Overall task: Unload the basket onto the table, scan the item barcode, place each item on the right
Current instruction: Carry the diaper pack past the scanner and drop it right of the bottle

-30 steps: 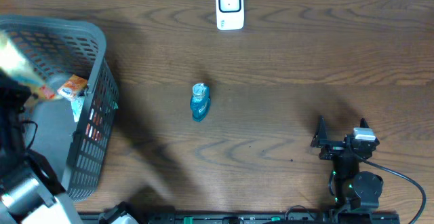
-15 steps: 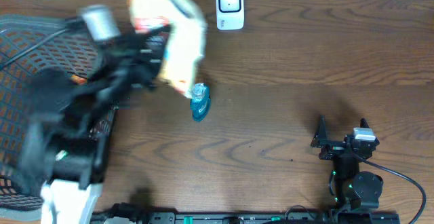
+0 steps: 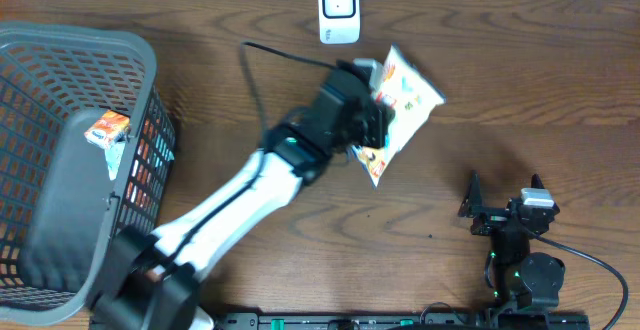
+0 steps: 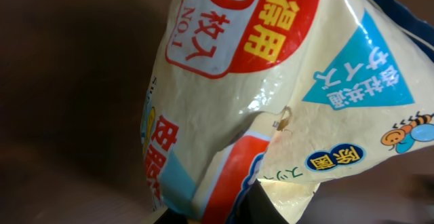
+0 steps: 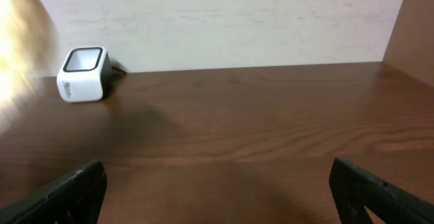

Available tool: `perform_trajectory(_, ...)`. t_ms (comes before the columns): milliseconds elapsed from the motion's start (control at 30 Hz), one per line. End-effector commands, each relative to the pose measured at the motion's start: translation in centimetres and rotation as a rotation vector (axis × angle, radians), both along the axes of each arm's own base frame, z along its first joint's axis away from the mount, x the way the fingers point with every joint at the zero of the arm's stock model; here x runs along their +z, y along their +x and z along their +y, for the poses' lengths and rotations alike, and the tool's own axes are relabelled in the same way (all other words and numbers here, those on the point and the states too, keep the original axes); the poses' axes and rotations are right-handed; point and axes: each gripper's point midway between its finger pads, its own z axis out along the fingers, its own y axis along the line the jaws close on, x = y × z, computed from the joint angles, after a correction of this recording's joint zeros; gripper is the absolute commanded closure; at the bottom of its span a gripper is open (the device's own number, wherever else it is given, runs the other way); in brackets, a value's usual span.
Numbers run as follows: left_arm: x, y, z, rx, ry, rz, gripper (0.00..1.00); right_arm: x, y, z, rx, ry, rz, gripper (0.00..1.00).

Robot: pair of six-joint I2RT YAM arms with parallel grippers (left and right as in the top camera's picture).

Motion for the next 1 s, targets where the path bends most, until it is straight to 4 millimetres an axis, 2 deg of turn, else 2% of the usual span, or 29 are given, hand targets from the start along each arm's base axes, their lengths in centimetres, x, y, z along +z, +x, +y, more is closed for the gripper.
perform_trajectory(0,-3.1,0.9,0.4,0.041,0.206,-0.1,0.92,0.0,0.0,0.0,-0.001,0.006,0.0,0.01)
perform_trajectory(67,-6.1,0.3,0.6,0.042,0.304,-0.071,0.92,0.0,0.0,0.0,-0.001,0.006,0.0,0.01)
perform_trajectory(167,-8.9,-0.8,0.6,0.017,0.367,-0.022,0.92,0.0,0.0,0.0,-0.001,0.006,0.0,0.01)
perform_trajectory(267,-9.7,-1.4,0.3,0.0,0.385,-0.008,0.91,0.0,0.0,0.0,-0.001,0.006,0.0,0.01)
perform_trajectory(333,-9.1,-1.5,0.1,-0.003,0.375,-0.019,0.56,0.0,0.0,0.0,-0.001,0.006,0.0,0.01)
perform_trajectory(400,-7.7,-1.3,-0.1,0.001,0.355,-0.036,0.25,0.0,0.0,0.0,-0.001,0.006,0.0,0.01)
perform_trajectory(433,-6.5,-1.2,-0.2,0.002,0.343,-0.049,0.12,0.0,0.0,0.0,-0.001,0.006,0.0,0.01)
perform_trajectory(500,-3.5,-1.0,-0.5,-0.007,0.325,-0.087,0.02,0.0,0.0,0.0,-0.001,0.006,0.0,0.01)
perform_trajectory(633,5.2,-0.6,-0.9,-0.039,0.282,-0.208,0.0,0.0,0.0,0.0,-0.001,0.006,0.0,0.01)
perform_trajectory(733,12.8,-0.5,0.1,-0.06,0.274,-0.345,0.0,0.0,0.0,0.0,-0.001,0.006,0.0,0.01)
perform_trajectory(833,18.8,0.4,4.0,0.03,0.322,-0.449,0.0,0.0,0.0,0.0,-0.001,0.006,0.0,0.01)
perform_trajectory(900,21.3,1.1,7.6,0.128,0.379,-0.48,0.0,0.0,0.0,0.0,-0.001,0.006,0.0,0.01)
perform_trajectory(933,22.5,1.8,10.7,0.218,0.423,-0.485,0.0,0.0,0.0,0.0,-0.001,0.006,0.0,0.01)
perform_trajectory(967,23.0,2.0,12.5,0.269,0.447,-0.484,0.0,0.0,0.0,0.0,-0.001,0.006,0.0,0.01)
